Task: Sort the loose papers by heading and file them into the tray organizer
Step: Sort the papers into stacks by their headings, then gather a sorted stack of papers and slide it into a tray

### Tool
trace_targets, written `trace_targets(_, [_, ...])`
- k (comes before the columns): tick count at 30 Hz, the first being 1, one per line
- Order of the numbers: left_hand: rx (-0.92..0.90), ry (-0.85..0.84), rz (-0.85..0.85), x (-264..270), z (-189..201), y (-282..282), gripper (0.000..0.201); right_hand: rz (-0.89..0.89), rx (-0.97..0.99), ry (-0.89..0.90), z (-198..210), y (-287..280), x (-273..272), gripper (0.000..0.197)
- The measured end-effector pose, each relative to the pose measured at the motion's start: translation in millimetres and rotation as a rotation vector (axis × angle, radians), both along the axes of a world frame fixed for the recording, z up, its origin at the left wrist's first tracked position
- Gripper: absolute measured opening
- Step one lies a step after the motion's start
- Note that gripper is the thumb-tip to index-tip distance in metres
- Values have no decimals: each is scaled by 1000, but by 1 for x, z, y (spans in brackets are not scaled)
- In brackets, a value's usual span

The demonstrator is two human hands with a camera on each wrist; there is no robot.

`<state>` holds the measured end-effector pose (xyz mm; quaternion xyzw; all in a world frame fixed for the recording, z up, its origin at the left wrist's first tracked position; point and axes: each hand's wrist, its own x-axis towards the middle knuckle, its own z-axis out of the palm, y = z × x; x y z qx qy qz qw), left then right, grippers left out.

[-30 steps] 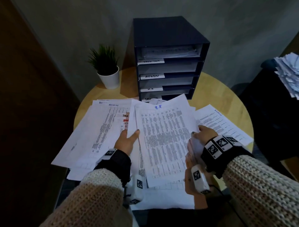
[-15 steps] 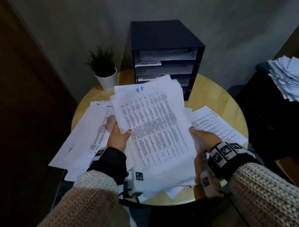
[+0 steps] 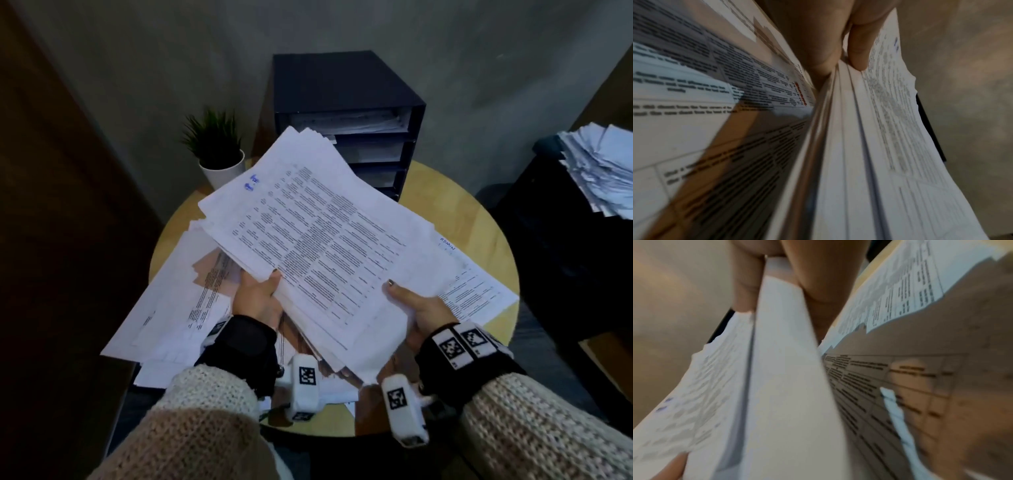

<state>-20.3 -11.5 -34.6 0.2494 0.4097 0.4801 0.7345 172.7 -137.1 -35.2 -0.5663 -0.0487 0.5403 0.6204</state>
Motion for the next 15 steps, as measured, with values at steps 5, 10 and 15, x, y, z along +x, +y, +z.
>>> trace_targets(5, [68, 75, -128, -1, -1, 3, 50, -84, -23, -140, 14, 1, 23, 44])
trace_targets(10, [46, 205, 8, -20, 2, 11, 43, -94, 30, -557, 23, 11, 69, 99])
trace_targets(15, [168, 388, -22, -31, 4, 16, 33, -126, 174, -624, 43, 15, 83, 74])
